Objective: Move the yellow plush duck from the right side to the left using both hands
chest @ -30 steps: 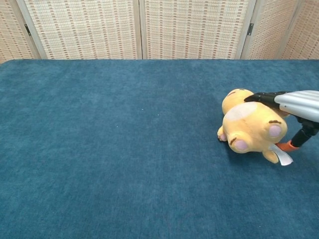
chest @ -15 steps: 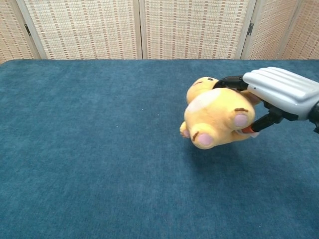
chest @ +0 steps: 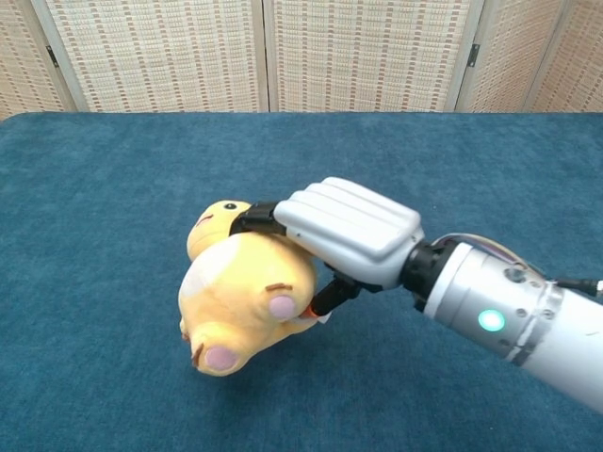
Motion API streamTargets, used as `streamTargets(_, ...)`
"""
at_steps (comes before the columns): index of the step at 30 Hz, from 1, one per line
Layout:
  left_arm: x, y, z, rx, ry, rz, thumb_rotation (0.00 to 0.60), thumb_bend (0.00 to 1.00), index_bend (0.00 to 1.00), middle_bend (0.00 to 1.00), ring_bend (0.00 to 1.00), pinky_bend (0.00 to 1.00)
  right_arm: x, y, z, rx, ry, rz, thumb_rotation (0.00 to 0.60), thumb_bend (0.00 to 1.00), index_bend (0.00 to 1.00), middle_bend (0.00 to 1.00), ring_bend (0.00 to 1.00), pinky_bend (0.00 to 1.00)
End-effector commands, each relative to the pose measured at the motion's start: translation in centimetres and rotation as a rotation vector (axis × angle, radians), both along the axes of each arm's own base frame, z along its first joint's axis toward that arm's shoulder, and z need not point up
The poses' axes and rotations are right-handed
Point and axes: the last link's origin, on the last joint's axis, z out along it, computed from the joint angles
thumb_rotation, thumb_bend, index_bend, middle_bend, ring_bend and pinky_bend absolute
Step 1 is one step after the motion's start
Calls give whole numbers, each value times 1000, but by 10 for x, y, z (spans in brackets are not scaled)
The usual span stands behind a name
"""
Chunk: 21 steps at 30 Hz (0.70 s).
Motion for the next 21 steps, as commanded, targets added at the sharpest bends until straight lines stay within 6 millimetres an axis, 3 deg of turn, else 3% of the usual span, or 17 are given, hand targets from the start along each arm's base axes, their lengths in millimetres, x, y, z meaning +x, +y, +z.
streamTargets(1, -1, -1, 2, 3, -8, -5, 600, 315, 0, 0, 0, 141, 5, -4, -16, 36, 47, -34, 600, 416, 318, 296, 295, 424)
streamTargets(3, -1, -2, 3, 4, -14, -7, 600, 315, 0, 0, 0, 141, 4, -5, -18, 51, 75, -46, 600, 317, 67, 120, 134, 313)
streamTargets(6, -2, -2, 4, 4, -18, -9, 600, 315, 0, 0, 0, 141, 2, -4, -17, 99, 116, -59, 600, 189, 0, 2, 3, 102)
streamTargets(8, -2, -2, 4, 4, -21, -12, 600, 314, 0, 0, 0, 141, 4, -2, -12, 122, 104, -67, 600, 124, 0, 0, 0, 16)
streamTargets(13, -1, -2, 4, 5, -25, -20, 600, 314, 0, 0, 0, 142, 2, 2, 0, 134, 77, -72, 600, 35, 0, 0, 0, 0)
streamTargets(16, 1, -1, 2, 0, -15, -38, 600, 314, 0, 0, 0, 142, -12, 17, 44, 119, 22, -89, 600, 19, 0, 0, 0, 0)
streamTargets(21, 10, 0, -1, -17, -48, -102, 600, 315, 0, 0, 0, 149, -44, 41, 98, 111, 8, -147, 600, 20, 0, 0, 0, 0)
